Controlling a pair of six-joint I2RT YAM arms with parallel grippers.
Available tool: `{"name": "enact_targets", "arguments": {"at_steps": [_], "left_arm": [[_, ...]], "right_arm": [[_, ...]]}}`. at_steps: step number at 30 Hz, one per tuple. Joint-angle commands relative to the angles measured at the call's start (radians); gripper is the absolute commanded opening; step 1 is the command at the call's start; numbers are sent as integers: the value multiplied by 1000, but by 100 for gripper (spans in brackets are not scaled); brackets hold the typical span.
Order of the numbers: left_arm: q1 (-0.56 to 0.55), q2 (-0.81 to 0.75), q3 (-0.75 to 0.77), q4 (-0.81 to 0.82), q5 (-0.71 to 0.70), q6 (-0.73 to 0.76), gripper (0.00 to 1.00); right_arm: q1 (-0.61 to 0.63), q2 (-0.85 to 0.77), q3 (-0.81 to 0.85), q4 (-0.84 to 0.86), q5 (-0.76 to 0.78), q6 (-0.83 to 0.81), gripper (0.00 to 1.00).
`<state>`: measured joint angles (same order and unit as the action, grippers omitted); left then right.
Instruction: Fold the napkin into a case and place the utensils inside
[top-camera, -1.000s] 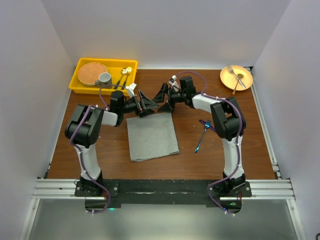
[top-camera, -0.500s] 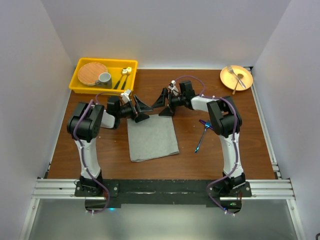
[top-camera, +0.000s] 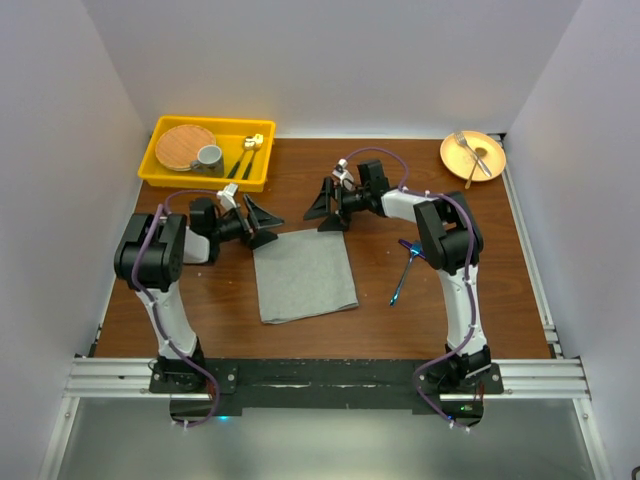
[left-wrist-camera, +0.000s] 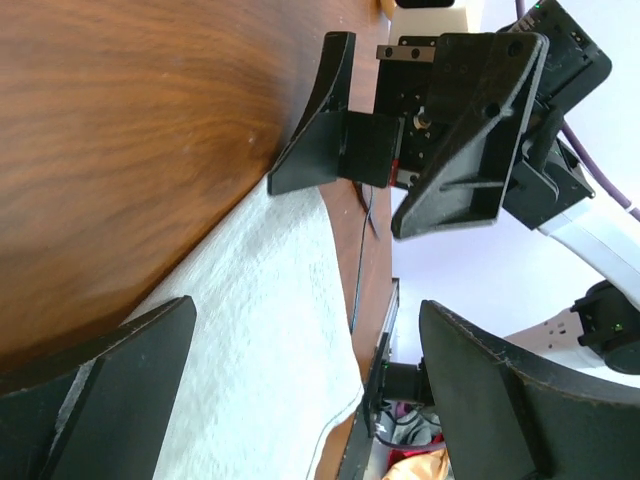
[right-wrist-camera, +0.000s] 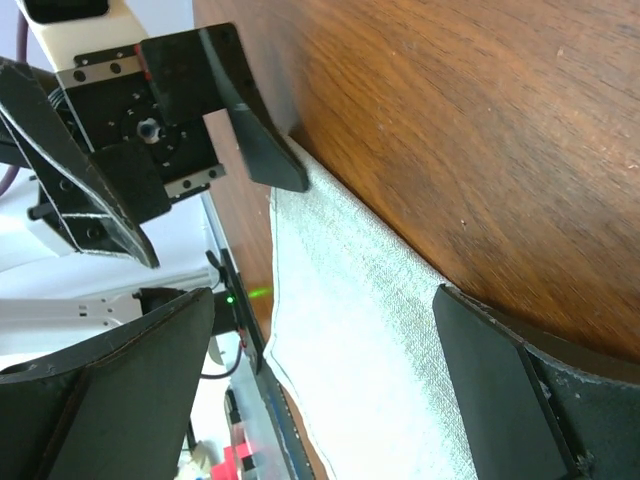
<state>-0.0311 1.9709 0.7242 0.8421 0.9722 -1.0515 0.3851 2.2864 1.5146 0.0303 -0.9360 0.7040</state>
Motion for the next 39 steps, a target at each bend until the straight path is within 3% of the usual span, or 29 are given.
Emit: {"name": "enact_targets", "arguments": {"at_steps": [1,5,12,15,16,18,21,22,28,30,39], "left_arm": [[76,-78,-72,-80,13,100,100],[71,-223,-72,-75,20,107,100],[-32,-392,49,-447,-85,378,100],[-68,-382,52,-410,-124,349,86],[-79,-354,55,-393,-127,337,70],[-116,-321,75,-364,-125,320,56],[-173,-253,122,-334,-119,315,22],[-185,-222,132,-339,-127,315,17],[-228,-100,175,-347,-165,292,9],[-227,-75,172,-351,-171,289,1],[-208,29,175,-469,-250,329,0]], "right_arm": [[-22,58,35,-101,135,-110,98],[6,13,93,-135,85,-115,98],[9,-232,61,-217,3,-112,98],[11,-320,-5,-280,8,-133,98],[11,-338,-26,-288,14,-130,98],[11,-370,-103,-273,8,-95,98],[17,-378,-190,-234,6,-52,98],[20,-377,-209,-207,3,-40,98],[23,-297,-278,-170,0,-24,98],[21,-275,-300,-170,2,-46,98],[12,-188,-300,-372,11,-254,98]]}}
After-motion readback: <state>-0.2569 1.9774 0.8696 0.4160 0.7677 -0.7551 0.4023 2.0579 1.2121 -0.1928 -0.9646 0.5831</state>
